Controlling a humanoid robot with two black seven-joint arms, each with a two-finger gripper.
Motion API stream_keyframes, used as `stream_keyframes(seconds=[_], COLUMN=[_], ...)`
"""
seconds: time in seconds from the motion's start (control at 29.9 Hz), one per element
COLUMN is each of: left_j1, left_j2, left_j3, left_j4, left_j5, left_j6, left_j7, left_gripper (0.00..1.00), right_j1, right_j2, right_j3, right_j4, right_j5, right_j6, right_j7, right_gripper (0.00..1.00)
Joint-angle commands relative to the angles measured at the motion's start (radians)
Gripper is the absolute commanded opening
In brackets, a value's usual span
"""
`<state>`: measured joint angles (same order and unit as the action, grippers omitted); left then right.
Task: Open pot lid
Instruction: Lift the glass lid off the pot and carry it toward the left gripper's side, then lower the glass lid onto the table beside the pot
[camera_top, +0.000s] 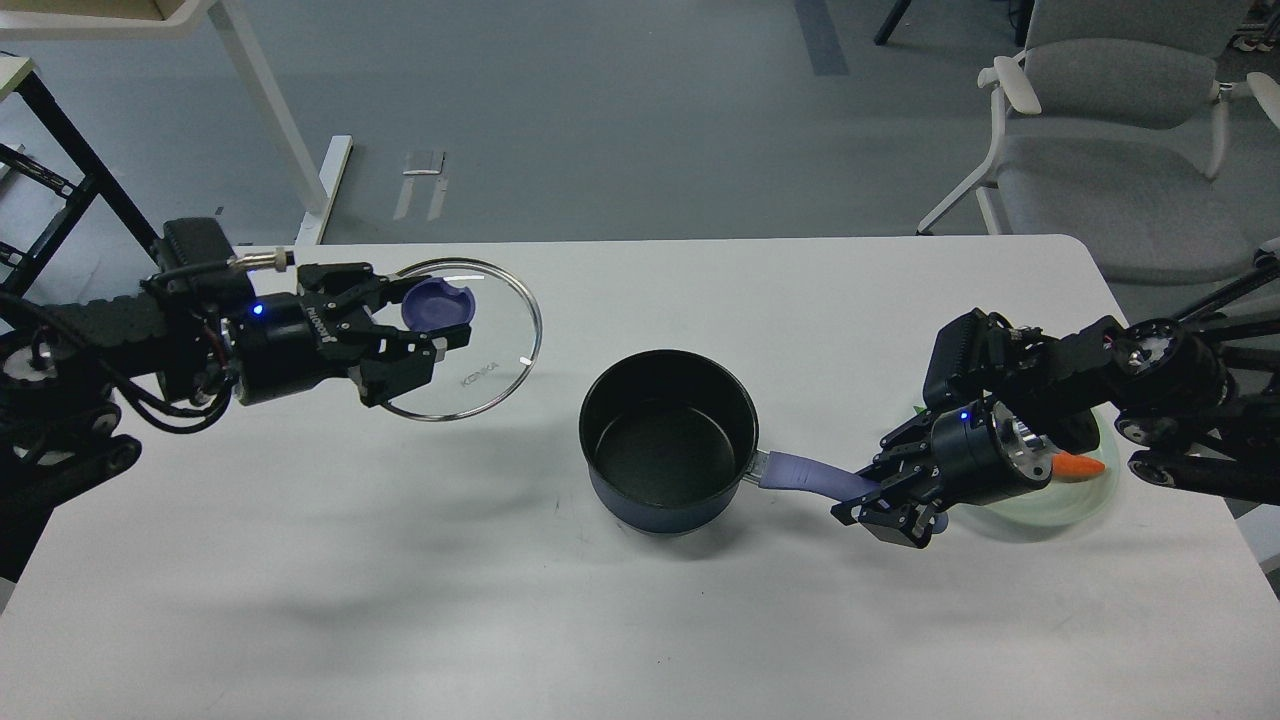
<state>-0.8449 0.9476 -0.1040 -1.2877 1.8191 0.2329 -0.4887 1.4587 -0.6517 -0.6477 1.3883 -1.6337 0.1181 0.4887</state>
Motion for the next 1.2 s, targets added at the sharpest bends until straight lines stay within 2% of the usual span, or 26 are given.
stream_keyframes(seconds=[0.0, 0.13, 0.37, 0.74, 1.04, 1.17], left_j1=[0.105, 0.187, 0.21, 0.225, 0.247, 0.248], left_j2=[0.046, 0.039, -0.007, -0.046, -0.053, -0.062], left_j3=[0.0, 0.001, 0.055, 0.093, 0.099, 0.101], left_j4=[0.016, 0.071, 0.162, 0.237, 0.257, 0.265], left_j5=[-0.012, -0.009, 0.005, 0.019, 0.016, 0.016], left_j6=[0.072, 0.137, 0.204, 0.209, 0.207, 0.207], left_j7=[0.0, 0.0, 0.0, 0.0, 0.0, 0.0], left_gripper=[0.4, 0.4, 0.41, 0.43, 0.52, 0.59], right_j1=[0.0, 0.0, 0.0, 0.0, 0.0, -0.001], right_j2=[0.001, 0.003, 0.001, 0.0, -0.002, -0.003], right_j3=[0.0, 0.0, -0.001, -0.001, -0.001, -0.001], right_j4=[0.0, 0.0, 0.0, 0.001, 0.002, 0.002], right_j5=[0.0, 0.0, 0.012, 0.015, 0.02, 0.02], right_j6=[0.0, 0.0, 0.0, 0.0, 0.0, 0.0], right_j7=[0.0, 0.0, 0.0, 0.0, 0.0, 0.0], right_gripper=[0.3, 0.3, 0.3, 0.3, 0.31, 0.31])
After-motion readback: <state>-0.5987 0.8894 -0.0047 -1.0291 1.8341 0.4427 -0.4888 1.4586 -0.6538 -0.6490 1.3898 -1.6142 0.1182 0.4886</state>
